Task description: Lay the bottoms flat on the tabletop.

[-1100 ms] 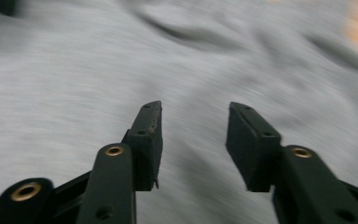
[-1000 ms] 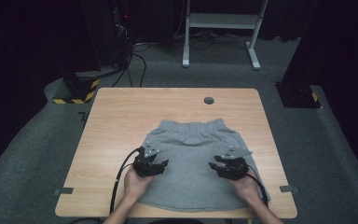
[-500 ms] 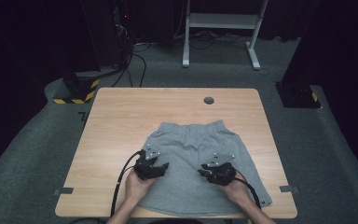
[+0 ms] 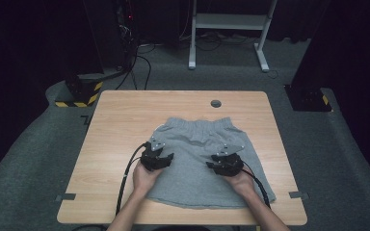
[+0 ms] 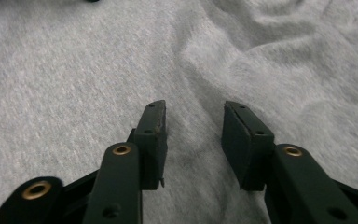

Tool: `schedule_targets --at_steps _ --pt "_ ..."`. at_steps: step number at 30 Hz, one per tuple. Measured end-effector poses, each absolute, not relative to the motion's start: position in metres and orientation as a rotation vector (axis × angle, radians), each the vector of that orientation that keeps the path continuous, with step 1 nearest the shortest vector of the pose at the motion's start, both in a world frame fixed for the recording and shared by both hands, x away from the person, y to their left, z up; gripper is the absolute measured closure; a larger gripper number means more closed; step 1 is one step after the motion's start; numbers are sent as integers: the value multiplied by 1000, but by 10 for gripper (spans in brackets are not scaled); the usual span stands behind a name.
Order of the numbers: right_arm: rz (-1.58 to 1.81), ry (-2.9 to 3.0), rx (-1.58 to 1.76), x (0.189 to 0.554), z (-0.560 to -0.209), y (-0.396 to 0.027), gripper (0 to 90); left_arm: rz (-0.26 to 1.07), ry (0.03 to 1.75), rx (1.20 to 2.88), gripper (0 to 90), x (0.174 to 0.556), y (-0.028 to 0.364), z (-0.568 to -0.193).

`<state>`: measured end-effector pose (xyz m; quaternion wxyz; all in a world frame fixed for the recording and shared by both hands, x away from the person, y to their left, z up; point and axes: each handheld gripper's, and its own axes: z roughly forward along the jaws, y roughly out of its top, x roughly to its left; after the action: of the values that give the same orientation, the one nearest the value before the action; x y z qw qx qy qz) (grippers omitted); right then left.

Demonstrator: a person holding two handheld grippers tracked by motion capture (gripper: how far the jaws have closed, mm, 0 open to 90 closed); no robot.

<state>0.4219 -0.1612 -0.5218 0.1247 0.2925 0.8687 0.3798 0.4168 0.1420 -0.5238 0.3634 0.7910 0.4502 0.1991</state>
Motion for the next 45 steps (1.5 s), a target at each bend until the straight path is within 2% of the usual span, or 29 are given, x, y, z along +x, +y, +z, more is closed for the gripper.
schedule_targets --at_steps 2,5,12,27,34,36,41,45 --pt "1114 2552 902 418 -520 -162 522 501 1158 2053 427 411 143 -521" --pt "1154 2574 922 407 -517 -164 507 485 1157 2077 416 401 147 -515" --pt "1231 2471 933 394 -498 -186 488 474 1120 1993 417 379 162 -488" --pt "1246 2352 980 398 -478 -207 491 467 1123 1906 405 375 187 -477" --pt "1266 2257 1046 395 -466 -237 499 478 1144 1886 399 371 202 -472" --pt "1268 2226 1073 394 -465 -248 506 483 1162 1871 399 370 209 -472" --pt "1277 2142 1141 388 -464 -273 622 504 1206 1845 397 368 227 -472" --pt "1268 2094 1198 384 -465 -291 668 511 1237 1833 403 367 239 -476"
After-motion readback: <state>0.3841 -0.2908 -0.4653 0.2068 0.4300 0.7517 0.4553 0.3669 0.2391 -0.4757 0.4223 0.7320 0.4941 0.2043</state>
